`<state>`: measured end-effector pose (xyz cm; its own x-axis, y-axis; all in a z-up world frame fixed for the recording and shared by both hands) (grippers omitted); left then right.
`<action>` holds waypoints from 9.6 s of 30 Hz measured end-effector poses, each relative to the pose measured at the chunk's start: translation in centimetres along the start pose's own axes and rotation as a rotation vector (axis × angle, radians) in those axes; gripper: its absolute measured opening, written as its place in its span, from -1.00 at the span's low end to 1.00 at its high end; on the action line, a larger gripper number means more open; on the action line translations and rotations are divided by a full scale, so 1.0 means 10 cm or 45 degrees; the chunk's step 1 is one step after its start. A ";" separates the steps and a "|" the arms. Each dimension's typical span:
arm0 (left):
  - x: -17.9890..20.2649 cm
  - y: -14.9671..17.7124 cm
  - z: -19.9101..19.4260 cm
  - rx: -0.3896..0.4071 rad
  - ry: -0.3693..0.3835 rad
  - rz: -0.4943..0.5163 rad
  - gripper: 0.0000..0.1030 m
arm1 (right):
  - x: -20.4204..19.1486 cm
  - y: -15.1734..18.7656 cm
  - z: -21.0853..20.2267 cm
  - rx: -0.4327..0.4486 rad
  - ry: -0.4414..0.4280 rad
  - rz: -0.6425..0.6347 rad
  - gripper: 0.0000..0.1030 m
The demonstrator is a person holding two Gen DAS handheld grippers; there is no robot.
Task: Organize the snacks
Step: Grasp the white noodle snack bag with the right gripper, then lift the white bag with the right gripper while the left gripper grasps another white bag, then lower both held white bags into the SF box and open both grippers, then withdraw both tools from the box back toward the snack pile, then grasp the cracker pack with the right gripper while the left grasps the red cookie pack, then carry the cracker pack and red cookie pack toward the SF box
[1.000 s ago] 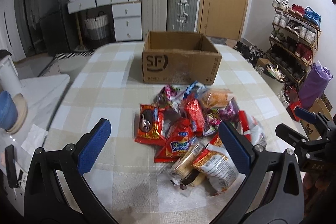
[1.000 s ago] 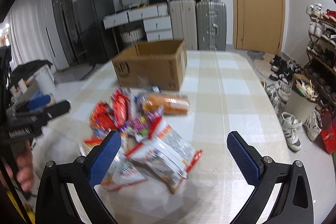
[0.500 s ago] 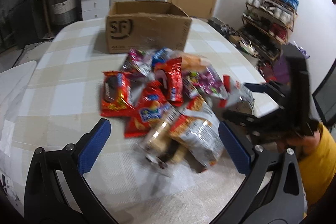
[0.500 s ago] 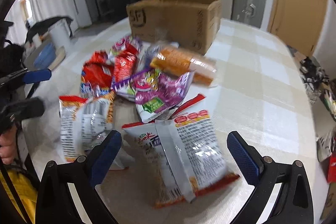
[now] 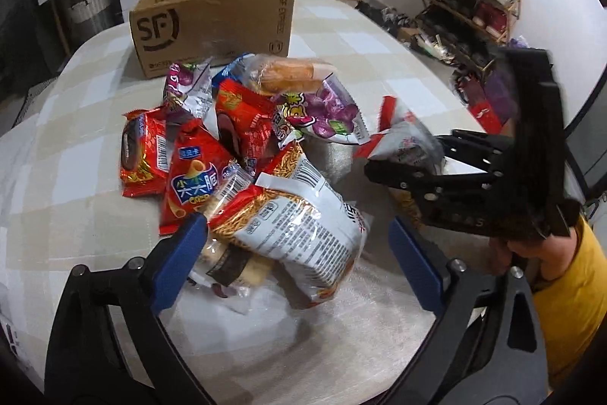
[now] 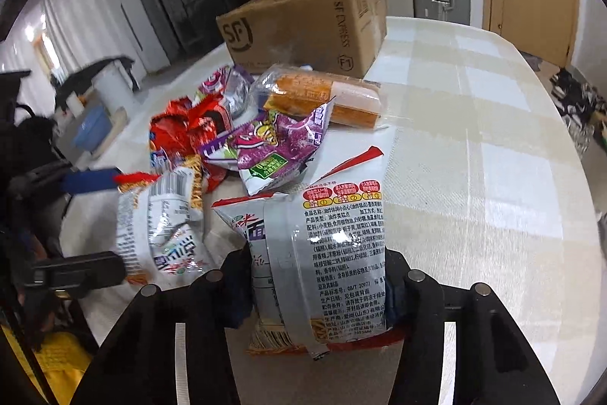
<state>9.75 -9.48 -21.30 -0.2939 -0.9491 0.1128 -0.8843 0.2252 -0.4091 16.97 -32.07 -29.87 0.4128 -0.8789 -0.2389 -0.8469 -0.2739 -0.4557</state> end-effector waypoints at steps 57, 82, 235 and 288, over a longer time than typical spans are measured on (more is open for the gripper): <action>-0.35 -0.57 -1.44 0.369 0.133 -0.002 -0.52 | -0.25 -0.60 -1.51 0.429 -0.229 0.086 0.00; -1.94 -2.41 -1.99 0.531 0.058 -0.169 -0.51 | -0.61 -2.79 -1.29 0.296 -0.233 0.011 0.00; -2.36 -0.83 0.70 0.001 -0.017 -0.320 0.97 | -1.54 -0.18 0.60 -0.115 0.131 -0.258 0.34; -1.77 -0.53 -0.68 0.220 -0.010 -0.170 -0.19 | -1.11 -0.50 -0.95 0.278 -0.154 -0.042 0.14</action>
<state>17.14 7.65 -14.96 -0.1750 -0.9699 0.1691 -0.8395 0.0573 -0.5403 13.44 -24.69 -16.81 0.4876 -0.8140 -0.3156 -0.7452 -0.1997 -0.6363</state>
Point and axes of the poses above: each gripper's, at about its wrist camera, not at the fingertips, and z roughly the way its jaws point, x to its right, y to its underside, the point moved 8 cm from there along z, roughly the way its jaws point, and after that the axes turned 11 degrees about -x, right-handed, at the moved point
